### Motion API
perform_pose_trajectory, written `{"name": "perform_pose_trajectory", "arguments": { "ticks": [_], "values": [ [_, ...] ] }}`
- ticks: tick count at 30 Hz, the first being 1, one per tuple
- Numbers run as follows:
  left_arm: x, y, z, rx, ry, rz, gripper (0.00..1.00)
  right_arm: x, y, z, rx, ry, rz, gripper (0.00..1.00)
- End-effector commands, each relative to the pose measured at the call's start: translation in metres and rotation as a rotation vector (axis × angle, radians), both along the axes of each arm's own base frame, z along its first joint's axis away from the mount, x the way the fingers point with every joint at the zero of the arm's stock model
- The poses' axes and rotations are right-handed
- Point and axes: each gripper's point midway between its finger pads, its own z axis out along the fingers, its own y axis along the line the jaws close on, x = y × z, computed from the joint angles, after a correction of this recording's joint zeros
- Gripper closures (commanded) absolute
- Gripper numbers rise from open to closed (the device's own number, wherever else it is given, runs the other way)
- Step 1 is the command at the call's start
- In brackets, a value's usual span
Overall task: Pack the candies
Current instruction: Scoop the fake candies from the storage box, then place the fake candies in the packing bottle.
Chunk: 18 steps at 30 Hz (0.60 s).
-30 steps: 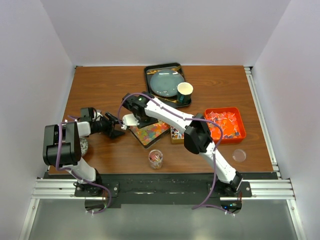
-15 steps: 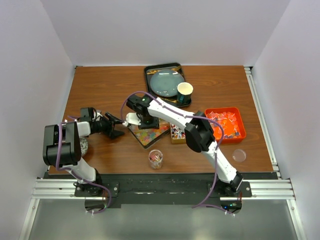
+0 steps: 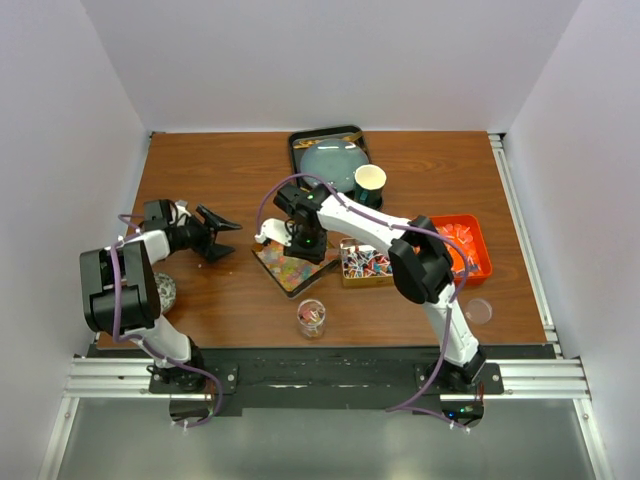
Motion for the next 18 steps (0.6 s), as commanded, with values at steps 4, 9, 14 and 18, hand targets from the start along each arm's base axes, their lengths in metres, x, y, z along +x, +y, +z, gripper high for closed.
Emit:
{"name": "perform_pose_trajectory", "arguments": {
  "ticks": [4, 9, 14, 18],
  "values": [
    [0.015, -0.002, 0.034, -0.008, -0.188, -0.078, 0.24, 0.005, 0.005, 0.031, 0.219, -0.017, 0.017, 1.00],
    [0.018, 0.000, 0.044, 0.014, -0.239, -0.090, 0.23, 0.001, 0.004, 0.044, 0.300, -0.038, 0.031, 1.00],
    [0.021, 0.001, 0.045, 0.035, -0.271, -0.107, 0.22, -0.007, -0.009, 0.072, 0.402, -0.031, 0.039, 1.00],
    [0.026, 0.004, 0.046, 0.061, -0.290, -0.109, 0.22, -0.023, -0.034, 0.094, 0.404, -0.031, 0.089, 1.00]
  ]
}}
